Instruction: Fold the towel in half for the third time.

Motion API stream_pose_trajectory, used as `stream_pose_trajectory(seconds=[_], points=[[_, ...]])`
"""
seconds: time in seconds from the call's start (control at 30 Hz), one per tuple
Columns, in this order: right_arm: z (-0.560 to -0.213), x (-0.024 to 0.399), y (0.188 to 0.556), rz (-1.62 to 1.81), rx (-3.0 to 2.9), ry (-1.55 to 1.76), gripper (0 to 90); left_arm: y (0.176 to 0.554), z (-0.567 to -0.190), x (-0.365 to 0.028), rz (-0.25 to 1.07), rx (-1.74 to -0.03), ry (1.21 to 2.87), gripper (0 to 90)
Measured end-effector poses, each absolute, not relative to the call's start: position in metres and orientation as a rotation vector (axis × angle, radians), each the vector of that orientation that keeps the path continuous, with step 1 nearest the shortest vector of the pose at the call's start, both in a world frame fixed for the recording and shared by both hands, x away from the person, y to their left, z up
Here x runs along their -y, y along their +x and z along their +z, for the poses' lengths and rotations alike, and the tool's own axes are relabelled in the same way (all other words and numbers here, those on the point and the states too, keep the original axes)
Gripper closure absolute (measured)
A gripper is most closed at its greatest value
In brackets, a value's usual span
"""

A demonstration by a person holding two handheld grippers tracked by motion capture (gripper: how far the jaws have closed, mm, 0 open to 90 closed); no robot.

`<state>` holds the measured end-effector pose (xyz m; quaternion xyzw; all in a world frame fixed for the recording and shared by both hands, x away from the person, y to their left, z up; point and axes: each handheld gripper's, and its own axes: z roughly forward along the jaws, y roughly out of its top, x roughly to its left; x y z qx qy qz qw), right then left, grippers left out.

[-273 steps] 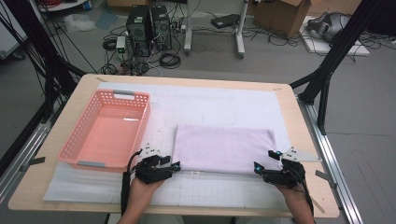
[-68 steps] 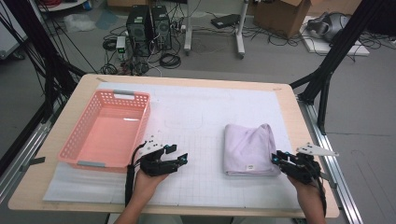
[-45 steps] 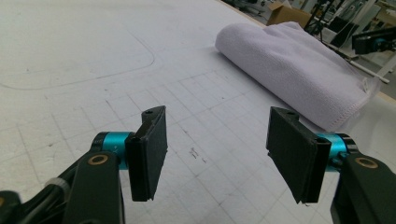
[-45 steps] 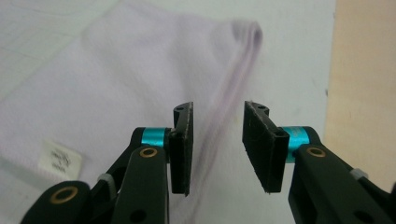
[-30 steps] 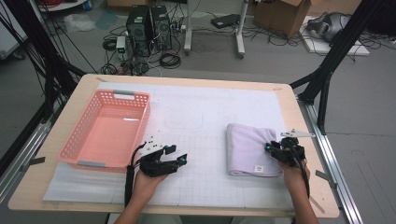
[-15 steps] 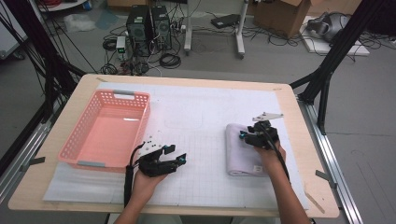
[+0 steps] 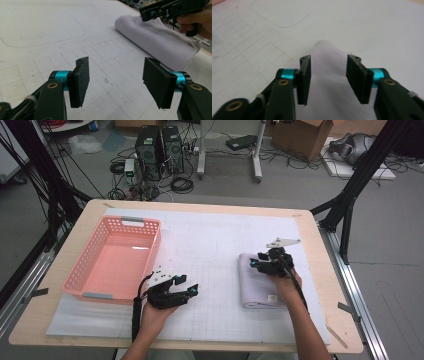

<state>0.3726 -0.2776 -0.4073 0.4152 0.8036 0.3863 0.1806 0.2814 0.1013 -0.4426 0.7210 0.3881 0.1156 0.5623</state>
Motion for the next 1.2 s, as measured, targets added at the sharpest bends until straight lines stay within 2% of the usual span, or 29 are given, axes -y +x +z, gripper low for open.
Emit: stream_pose_trajectory(seconds=[0.13,0.33,0.47,0.57,0.77,0.83,0.87,0.97,1.0,1.03,1.07,1.1,1.2], points=[[-0.417,0.312,0.367,0.920,-2.213,1.288,84.5,0.281,-0.442,-0.100,0.272,-0.906,1.703,38.6],[-0.425,0.348,0.358,0.863,-2.091,1.389,85.2,0.281,-0.443,-0.100,0.269,-0.898,1.698,37.6],[-0.418,0.366,0.339,0.943,-2.029,1.407,75.6,0.281,-0.442,-0.101,0.251,-0.893,1.692,37.1],[-0.411,0.376,0.317,1.014,-2.028,1.356,74.5,0.281,-0.442,-0.102,0.254,-0.897,1.688,36.4],[-0.407,0.390,0.268,1.111,-2.012,1.308,65.9,0.281,-0.442,-0.102,0.257,-0.899,1.682,31.8],[-0.407,0.392,0.255,1.131,-2.021,1.290,61.5,0.281,-0.442,-0.100,0.271,-0.893,1.692,22.8],[-0.407,0.393,0.248,1.138,-2.022,1.282,59.3,0.282,-0.442,-0.099,0.280,-0.896,1.689,21.7],[-0.407,0.396,0.234,1.187,-2.009,1.248,47.9,0.281,-0.442,-0.098,0.282,-0.886,1.692,21.8],[-0.407,0.396,0.234,1.187,-2.009,1.248,47.9,0.281,-0.442,-0.098,0.282,-0.886,1.692,21.7],[-0.410,0.398,0.229,1.231,-1.992,1.243,36.8,0.281,-0.441,-0.098,0.283,-0.880,1.685,21.8],[-0.410,0.398,0.229,1.231,-1.992,1.243,36.8,0.280,-0.441,-0.098,0.284,-0.872,1.678,21.8],[-0.414,0.400,0.229,1.245,-1.984,1.232,26.1,0.280,-0.440,-0.097,0.288,-0.867,1.674,22.7],[-0.416,0.399,0.228,1.232,-1.980,1.218,21.4,0.278,-0.438,-0.096,0.296,-0.850,1.678,23.3]])
